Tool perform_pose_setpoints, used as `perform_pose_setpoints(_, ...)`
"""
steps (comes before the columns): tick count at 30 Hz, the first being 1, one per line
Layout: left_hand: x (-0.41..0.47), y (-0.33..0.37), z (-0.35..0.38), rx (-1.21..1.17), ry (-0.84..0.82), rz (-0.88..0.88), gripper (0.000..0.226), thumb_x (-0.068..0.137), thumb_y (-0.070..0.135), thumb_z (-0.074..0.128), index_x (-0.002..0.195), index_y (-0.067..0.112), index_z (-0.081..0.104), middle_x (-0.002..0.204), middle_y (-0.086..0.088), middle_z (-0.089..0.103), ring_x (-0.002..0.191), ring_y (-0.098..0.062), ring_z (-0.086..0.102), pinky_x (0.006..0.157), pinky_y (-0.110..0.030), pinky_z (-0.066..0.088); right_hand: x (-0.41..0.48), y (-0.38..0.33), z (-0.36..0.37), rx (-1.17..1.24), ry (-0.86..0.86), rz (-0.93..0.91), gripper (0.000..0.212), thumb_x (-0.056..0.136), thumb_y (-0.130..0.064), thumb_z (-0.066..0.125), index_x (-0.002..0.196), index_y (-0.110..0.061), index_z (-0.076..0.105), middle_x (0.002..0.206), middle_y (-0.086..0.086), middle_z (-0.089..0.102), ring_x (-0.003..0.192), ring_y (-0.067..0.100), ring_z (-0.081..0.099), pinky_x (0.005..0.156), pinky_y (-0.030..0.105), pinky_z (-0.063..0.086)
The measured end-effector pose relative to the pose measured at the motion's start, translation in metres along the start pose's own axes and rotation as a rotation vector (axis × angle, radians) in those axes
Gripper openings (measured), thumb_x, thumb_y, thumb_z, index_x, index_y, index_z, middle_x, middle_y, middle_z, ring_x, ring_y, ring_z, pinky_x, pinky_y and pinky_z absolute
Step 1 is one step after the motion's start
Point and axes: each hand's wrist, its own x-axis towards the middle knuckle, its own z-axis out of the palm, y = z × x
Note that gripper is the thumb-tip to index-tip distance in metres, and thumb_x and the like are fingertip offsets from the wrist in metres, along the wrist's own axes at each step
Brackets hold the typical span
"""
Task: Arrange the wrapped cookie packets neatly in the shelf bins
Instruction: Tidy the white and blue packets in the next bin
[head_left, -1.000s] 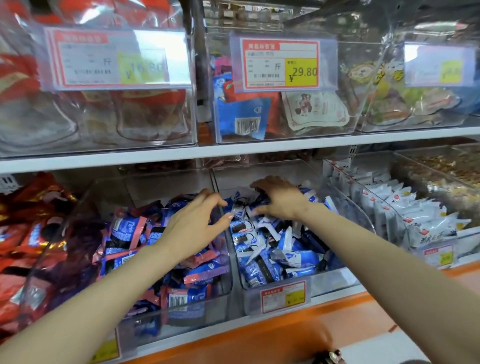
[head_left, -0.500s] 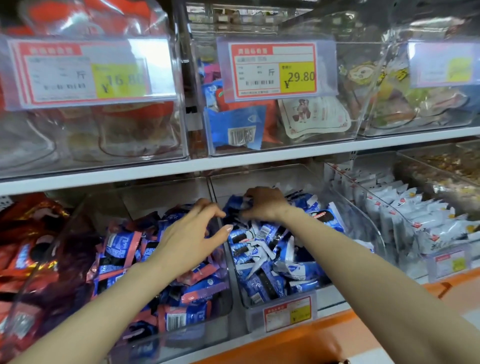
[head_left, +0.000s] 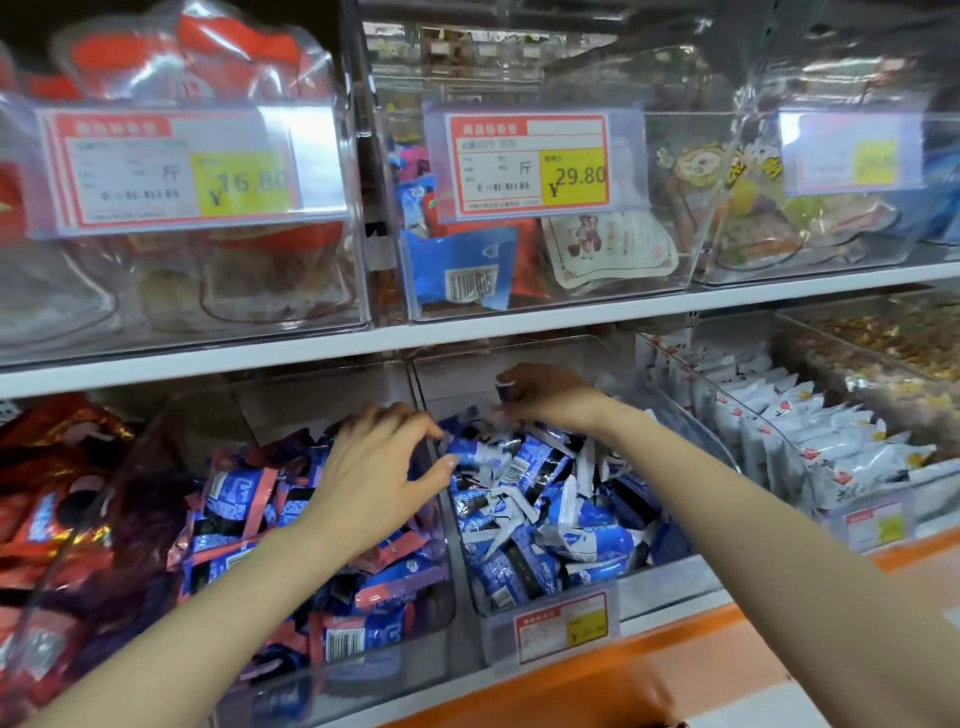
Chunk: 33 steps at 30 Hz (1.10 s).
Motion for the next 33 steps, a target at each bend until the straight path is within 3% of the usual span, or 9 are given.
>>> perform_pose_setpoints(2, 0.009, 0.002, -0.003, 0.04, -0.029, 0.018, 0.064, 0.075, 0.066, 0.026, 0.114, 0.026, 0.056, 0.121, 0.006, 0.051, 0.116, -0.018, 0.037, 0.083, -0.029, 0.03, -0.013, 0.002, -0.023, -0.096, 0.081, -0.013, 0.04, 0.087, -0.032, 0.064, 0.125, -0.02, 0.057, 0.121, 0.003, 0.062, 0.108, 0.019, 0.059, 0.096, 0.028, 0.045)
perform_pose_setpoints(5, 0.04, 0.014, 0.001, -0.074, -0.082, 0.044, 0.041, 0.088, 0.047, 0.052, 0.12, 0.021, 0.05, 0.128, 0.001, 0.046, 0.122, -0.019, 0.034, 0.097, -0.031, 0.033, -0.038, 0.017, -0.051, -0.392, 0.15, -0.027, 0.034, 0.09, -0.032, 0.059, 0.122, -0.021, 0.059, 0.125, 0.001, 0.06, 0.109, 0.019, 0.057, 0.092, 0.028, 0.046)
perform_pose_setpoints(8, 0.087, 0.036, 0.022, -0.11, -0.255, 0.141, 0.058, 0.083, 0.048, 0.061, 0.13, 0.02, 0.042, 0.136, -0.001, 0.042, 0.126, -0.019, 0.036, 0.102, -0.033, 0.033, -0.064, 0.038, -0.063, -0.633, 0.121, -0.006, 0.037, 0.091, -0.039, 0.056, 0.125, -0.025, 0.057, 0.128, 0.001, 0.058, 0.112, 0.02, 0.055, 0.095, 0.032, 0.045)
perform_pose_setpoints(13, 0.141, 0.053, 0.065, -0.179, -0.709, 0.084, 0.099, 0.072, 0.053, 0.072, 0.149, 0.025, 0.016, 0.156, -0.001, 0.019, 0.14, -0.025, 0.025, 0.109, -0.037, 0.032, -0.087, 0.066, -0.063, -0.502, 0.174, -0.024, 0.04, 0.09, -0.04, 0.057, 0.129, -0.032, 0.054, 0.134, -0.004, 0.051, 0.118, 0.014, 0.05, 0.1, 0.028, 0.039)
perform_pose_setpoints(16, 0.148, 0.049, 0.077, -0.166, -0.838, 0.051, 0.106, 0.073, 0.052, 0.072, 0.151, 0.027, 0.003, 0.159, 0.001, 0.0, 0.145, -0.022, 0.007, 0.116, -0.038, 0.018, -0.088, 0.079, -0.051, -0.386, 0.211, -0.042, 0.032, 0.092, -0.03, 0.057, 0.124, -0.026, 0.059, 0.132, -0.005, 0.052, 0.111, 0.009, 0.051, 0.098, 0.02, 0.036)
perform_pose_setpoints(19, 0.141, 0.043, 0.075, -0.219, -0.842, 0.077, 0.102, 0.077, 0.046, 0.071, 0.151, 0.026, 0.004, 0.159, 0.001, 0.003, 0.145, -0.02, 0.007, 0.117, -0.034, 0.013, -0.084, 0.084, -0.049, -0.287, 0.306, -0.092, 0.026, 0.092, -0.02, 0.058, 0.117, -0.019, 0.065, 0.124, -0.001, 0.059, 0.111, 0.014, 0.055, 0.091, 0.015, 0.033)
perform_pose_setpoints(24, 0.121, 0.036, 0.068, -0.263, -0.79, 0.027, 0.083, 0.083, 0.039, 0.067, 0.149, 0.02, 0.019, 0.155, -0.002, 0.022, 0.139, -0.02, 0.028, 0.11, -0.028, 0.024, -0.083, 0.082, -0.049, -0.401, 0.297, -0.102, 0.031, 0.095, -0.029, 0.053, 0.125, -0.023, 0.06, 0.131, -0.003, 0.056, 0.119, 0.013, 0.05, 0.096, 0.02, 0.033)
perform_pose_setpoints(28, 0.114, 0.034, 0.049, -0.205, -0.612, 0.18, 0.045, 0.08, 0.031, 0.071, 0.118, 0.021, 0.049, 0.124, -0.002, 0.056, 0.099, -0.018, 0.053, 0.072, -0.023, 0.039, -0.079, 0.07, -0.053, -0.51, 0.262, -0.115, 0.037, 0.096, -0.039, 0.047, 0.131, -0.029, 0.053, 0.137, -0.008, 0.05, 0.125, 0.012, 0.045, 0.103, 0.023, 0.032)
perform_pose_setpoints(33, 0.102, 0.009, 0.02, -0.313, -0.419, 0.164, 0.026, 0.078, 0.028, 0.074, 0.095, 0.034, 0.055, 0.101, 0.009, 0.062, 0.096, -0.013, 0.059, 0.087, -0.031, 0.048, -0.059, 0.058, -0.056, -0.513, 0.164, -0.079, 0.038, 0.096, -0.039, 0.046, 0.133, -0.028, 0.05, 0.133, -0.002, 0.054, 0.115, 0.017, 0.054, 0.098, 0.031, 0.044)
